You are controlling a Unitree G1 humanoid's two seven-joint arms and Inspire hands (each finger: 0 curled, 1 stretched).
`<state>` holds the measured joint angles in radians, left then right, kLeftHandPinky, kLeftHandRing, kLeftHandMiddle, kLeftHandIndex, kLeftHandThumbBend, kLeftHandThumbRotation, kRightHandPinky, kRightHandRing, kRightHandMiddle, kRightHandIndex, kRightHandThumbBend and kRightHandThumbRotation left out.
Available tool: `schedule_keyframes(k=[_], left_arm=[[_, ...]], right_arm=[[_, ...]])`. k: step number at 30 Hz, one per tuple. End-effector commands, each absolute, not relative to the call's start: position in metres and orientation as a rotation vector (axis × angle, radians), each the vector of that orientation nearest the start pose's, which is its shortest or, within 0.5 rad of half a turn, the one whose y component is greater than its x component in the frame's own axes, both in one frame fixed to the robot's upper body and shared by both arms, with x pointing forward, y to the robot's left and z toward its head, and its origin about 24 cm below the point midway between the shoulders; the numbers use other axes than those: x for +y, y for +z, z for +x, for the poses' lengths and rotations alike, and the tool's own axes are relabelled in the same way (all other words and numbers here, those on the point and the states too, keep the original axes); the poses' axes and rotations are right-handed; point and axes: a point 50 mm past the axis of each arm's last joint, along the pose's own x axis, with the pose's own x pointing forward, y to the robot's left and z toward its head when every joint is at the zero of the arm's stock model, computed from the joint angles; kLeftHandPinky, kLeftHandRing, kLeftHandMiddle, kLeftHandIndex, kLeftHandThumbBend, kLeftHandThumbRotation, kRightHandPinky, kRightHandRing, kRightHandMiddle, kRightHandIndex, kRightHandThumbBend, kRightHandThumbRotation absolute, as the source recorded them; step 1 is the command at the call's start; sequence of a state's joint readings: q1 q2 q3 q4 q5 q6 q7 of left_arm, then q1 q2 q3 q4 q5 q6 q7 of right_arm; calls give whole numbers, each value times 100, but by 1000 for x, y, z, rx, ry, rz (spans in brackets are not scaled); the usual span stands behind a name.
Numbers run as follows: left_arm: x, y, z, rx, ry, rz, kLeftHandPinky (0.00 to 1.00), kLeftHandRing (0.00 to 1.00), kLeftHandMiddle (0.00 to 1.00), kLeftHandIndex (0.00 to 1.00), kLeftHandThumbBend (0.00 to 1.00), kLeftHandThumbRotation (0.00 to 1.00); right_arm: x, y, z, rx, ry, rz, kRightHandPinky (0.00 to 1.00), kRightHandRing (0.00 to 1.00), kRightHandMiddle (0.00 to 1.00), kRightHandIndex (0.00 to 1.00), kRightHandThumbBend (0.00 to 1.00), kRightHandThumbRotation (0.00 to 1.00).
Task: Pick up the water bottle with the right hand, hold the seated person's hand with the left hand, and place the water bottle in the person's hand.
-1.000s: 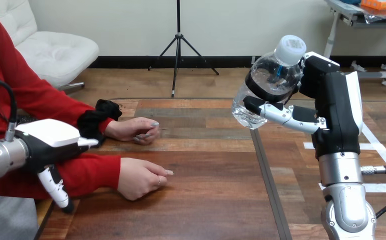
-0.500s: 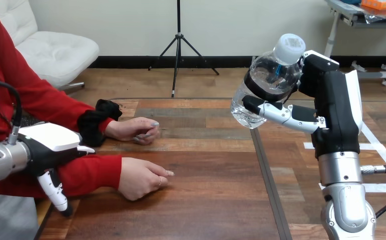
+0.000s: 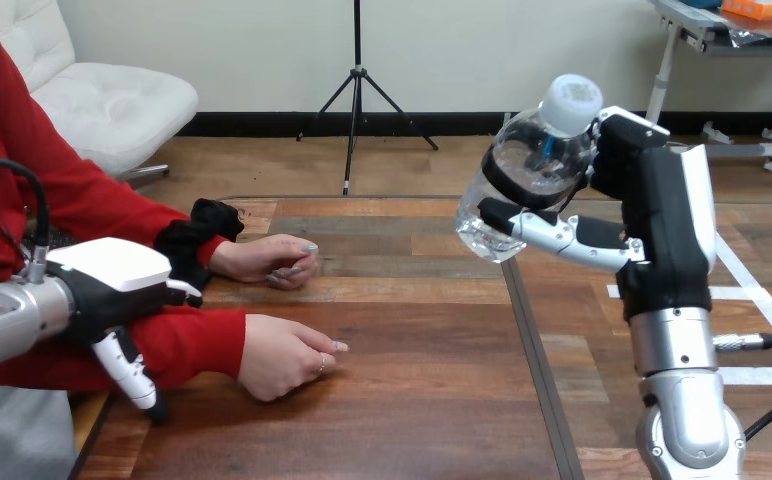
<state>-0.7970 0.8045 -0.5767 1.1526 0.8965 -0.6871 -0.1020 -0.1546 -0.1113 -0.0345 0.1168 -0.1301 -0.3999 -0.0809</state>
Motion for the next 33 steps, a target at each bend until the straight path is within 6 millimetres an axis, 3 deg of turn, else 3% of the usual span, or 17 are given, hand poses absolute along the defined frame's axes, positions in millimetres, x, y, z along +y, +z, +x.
schedule_keyframes(k=[1, 15, 26, 33], left_arm=[[279, 79, 340, 115, -673, 1696, 78, 81, 84, 86, 100, 42], [274, 73, 341, 68, -591, 1651, 70, 73, 78, 80, 100, 36], [270, 70, 342, 49, -546, 1602, 64, 66, 70, 73, 92, 9], [266, 69, 342, 43, -548, 1594, 62, 64, 67, 70, 89, 2]], right_arm=[[-157, 94, 277, -474, -31, -195, 27, 34, 47, 47, 86, 0], [-150, 77, 277, -429, -13, -190, 28, 35, 47, 48, 87, 0], [-148, 72, 277, -422, -7, -184, 27, 34, 47, 48, 88, 0], [-146, 73, 277, -424, -5, -174, 27, 34, 47, 48, 88, 0]])
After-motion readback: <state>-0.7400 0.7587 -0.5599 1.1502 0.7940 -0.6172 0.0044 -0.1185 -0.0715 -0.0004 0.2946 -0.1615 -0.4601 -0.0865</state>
